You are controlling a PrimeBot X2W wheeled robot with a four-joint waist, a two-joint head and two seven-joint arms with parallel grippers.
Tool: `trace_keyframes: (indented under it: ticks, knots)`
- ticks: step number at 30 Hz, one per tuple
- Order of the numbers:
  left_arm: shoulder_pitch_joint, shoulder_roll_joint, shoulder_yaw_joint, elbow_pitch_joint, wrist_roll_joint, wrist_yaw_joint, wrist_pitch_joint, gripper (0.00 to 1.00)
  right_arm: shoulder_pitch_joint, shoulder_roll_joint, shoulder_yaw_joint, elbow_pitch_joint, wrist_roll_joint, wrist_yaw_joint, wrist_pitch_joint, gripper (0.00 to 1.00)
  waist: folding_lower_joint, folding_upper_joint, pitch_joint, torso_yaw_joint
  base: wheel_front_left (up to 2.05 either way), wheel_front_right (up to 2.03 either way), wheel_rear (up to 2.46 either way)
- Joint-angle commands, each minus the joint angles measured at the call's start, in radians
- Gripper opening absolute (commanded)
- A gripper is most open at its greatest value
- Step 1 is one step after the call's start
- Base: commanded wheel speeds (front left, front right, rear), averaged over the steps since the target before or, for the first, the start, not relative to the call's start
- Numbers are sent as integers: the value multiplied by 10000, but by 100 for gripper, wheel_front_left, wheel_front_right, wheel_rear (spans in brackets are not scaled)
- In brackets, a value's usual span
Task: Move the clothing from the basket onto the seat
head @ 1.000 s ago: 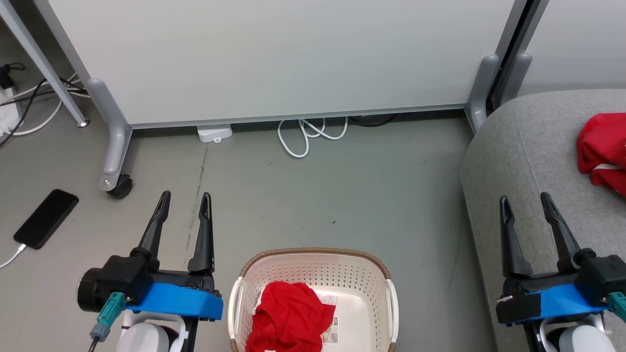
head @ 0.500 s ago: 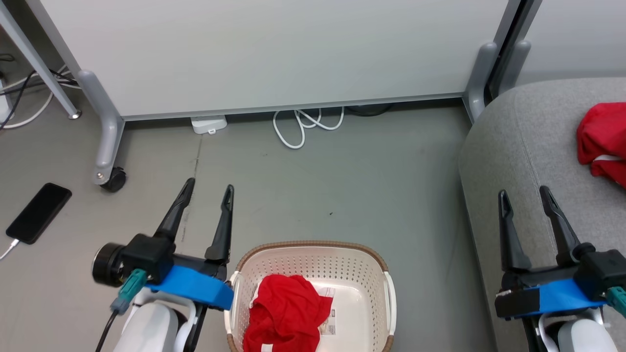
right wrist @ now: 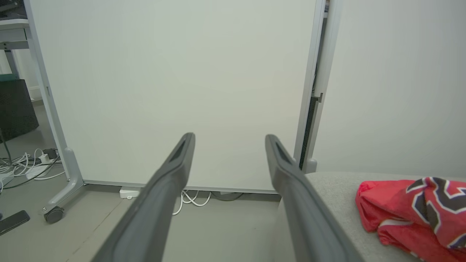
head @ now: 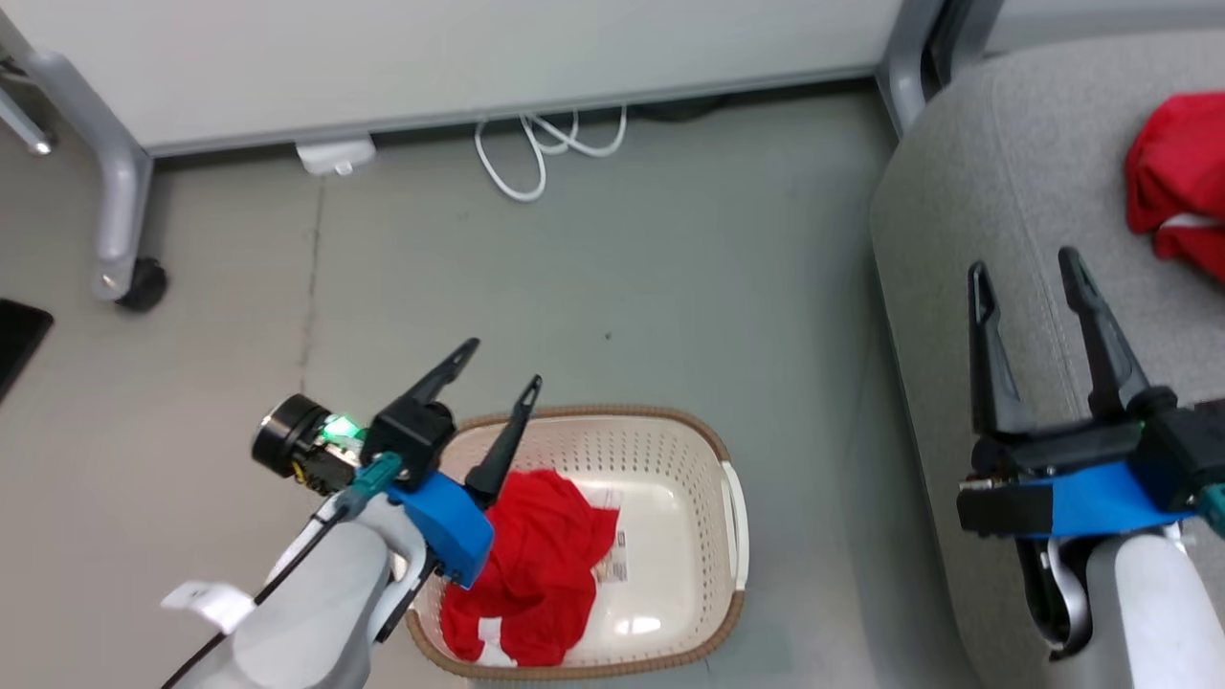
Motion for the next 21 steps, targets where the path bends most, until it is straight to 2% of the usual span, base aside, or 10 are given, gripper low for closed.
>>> trace_keyframes:
  ticks: [1, 11, 12, 21]
  knots:
    - [-450, 63, -517, 391, -106, -16, -28, 100, -337, 2, 42, -116, -83, 5, -42, 100, -2, 0, 710, -267, 0, 0, 0]
    - [-2255, 37, -3328, 2741, -589, -15, -18, 100, -1516, 3, 341, -427, -11, 5, -42, 100, -2, 0, 2548, -608, 0, 0, 0]
    - [-2255, 37, -3328, 2741, -589, -15, -18, 100, -1516, 3, 341, -427, -11, 5, -42, 100, -2, 0, 2548, -608, 0, 0, 0]
    - [-3409, -233, -5763, 4539, -942, -13, 319, 100, -2206, 3, 419, -744, 3, 5, -42, 100, -2, 0, 4022, -909, 0, 0, 0]
